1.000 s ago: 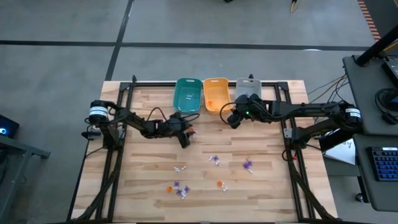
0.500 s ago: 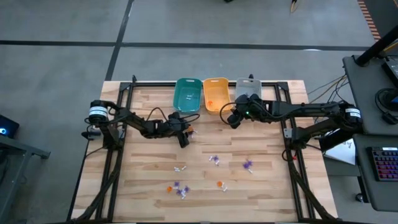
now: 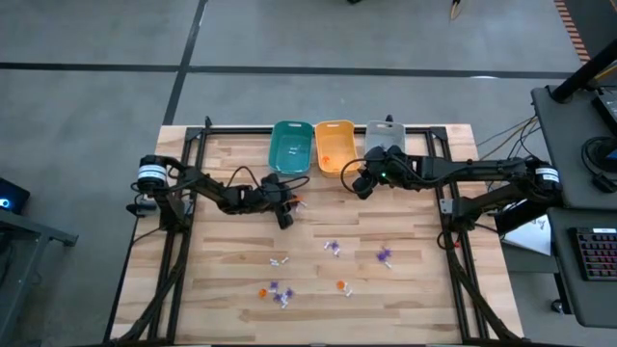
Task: Sort Halloween decoration
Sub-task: Put the orange pumpkin toy into the yellow bin
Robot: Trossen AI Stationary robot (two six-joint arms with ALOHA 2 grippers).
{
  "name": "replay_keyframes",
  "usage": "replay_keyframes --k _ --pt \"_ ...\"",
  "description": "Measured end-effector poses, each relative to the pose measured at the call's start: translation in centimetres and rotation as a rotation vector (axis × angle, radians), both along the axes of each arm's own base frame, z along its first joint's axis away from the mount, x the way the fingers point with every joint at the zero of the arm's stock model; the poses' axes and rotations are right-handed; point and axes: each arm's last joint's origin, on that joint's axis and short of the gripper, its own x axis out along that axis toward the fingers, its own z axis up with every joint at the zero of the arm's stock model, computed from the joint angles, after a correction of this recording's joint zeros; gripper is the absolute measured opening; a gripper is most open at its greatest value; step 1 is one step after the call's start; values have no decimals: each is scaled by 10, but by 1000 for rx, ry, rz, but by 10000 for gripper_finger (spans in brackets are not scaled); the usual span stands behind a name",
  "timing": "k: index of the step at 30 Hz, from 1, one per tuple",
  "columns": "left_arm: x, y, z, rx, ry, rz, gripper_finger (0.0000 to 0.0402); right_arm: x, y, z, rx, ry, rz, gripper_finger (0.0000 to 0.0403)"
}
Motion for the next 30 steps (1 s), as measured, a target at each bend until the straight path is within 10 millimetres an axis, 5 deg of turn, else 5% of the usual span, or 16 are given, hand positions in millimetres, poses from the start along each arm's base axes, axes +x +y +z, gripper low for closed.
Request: replay_keyframes --k 13,21,30 --pt "2 -3 1 -99 -31 -82 44 5 10 -2 33 -35 121 121" --pt "1 -4 15 -84 -73 -90 44 27 18 -3 35 -176 273 103" --pt "-2 -4 36 -67 -123 -98 44 63 17 -24 73 -137 333 82"
